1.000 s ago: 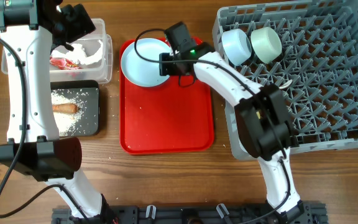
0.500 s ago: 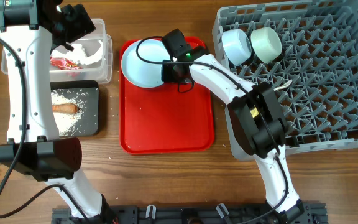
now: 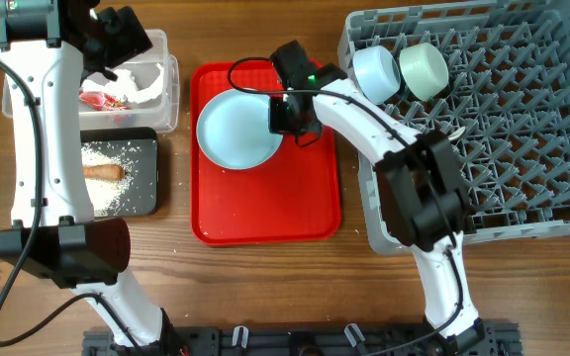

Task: Sort waste into correct bins and load items into the dishwasher rack
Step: 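Grasp the rim of the white plate with the right gripper, then carry the white plate to the rack and stand it upright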

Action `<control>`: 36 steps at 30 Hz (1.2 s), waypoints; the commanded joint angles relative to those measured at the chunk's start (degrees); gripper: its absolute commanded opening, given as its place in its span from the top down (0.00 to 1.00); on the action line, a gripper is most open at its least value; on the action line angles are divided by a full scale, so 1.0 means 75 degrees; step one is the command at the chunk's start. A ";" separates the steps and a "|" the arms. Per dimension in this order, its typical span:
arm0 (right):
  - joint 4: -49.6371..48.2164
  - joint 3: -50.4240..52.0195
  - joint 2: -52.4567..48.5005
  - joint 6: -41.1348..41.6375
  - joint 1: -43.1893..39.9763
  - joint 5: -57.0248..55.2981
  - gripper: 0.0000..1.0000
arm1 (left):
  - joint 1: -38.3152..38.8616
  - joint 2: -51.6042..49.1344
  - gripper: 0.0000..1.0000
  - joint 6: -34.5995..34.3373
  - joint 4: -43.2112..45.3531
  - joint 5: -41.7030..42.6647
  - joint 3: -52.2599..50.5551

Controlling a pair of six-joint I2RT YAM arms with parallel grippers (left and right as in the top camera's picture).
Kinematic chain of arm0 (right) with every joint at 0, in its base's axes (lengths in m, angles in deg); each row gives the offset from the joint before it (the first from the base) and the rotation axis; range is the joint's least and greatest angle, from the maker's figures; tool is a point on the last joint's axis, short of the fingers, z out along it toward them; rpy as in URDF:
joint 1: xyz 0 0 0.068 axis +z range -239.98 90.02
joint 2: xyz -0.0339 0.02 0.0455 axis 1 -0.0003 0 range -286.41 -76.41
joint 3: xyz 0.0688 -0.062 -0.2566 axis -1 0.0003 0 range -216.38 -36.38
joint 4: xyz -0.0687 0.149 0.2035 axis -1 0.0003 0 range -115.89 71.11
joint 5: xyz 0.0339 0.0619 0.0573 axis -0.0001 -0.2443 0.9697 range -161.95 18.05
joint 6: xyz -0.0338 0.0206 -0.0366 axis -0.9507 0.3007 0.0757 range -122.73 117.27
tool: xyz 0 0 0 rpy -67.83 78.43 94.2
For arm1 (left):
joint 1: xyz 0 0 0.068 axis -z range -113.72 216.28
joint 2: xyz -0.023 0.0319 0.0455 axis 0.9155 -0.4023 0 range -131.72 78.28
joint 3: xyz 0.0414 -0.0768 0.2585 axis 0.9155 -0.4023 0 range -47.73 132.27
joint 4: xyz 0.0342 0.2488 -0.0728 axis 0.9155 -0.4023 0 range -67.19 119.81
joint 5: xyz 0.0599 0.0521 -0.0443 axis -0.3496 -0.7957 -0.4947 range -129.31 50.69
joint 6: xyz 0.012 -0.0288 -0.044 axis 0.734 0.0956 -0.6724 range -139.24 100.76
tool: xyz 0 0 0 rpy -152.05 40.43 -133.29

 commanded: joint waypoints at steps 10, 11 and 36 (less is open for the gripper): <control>0.1821 -0.0041 0.4739 -0.1886 -0.0568 -0.4701 0.96 | -0.0006 -0.0070 0.00 -0.0073 0.0000 -0.0105 0.0000; 0.2034 -0.0041 0.4966 -0.1958 -0.0653 -0.4931 0.96 | -0.0006 -0.0070 0.00 -0.0073 -0.0003 -0.0105 0.0000; -0.0898 0.2952 0.6403 -0.9212 -0.4809 -0.6143 0.96 | -0.0006 -0.0070 0.00 -0.0073 0.0000 -0.0102 0.0000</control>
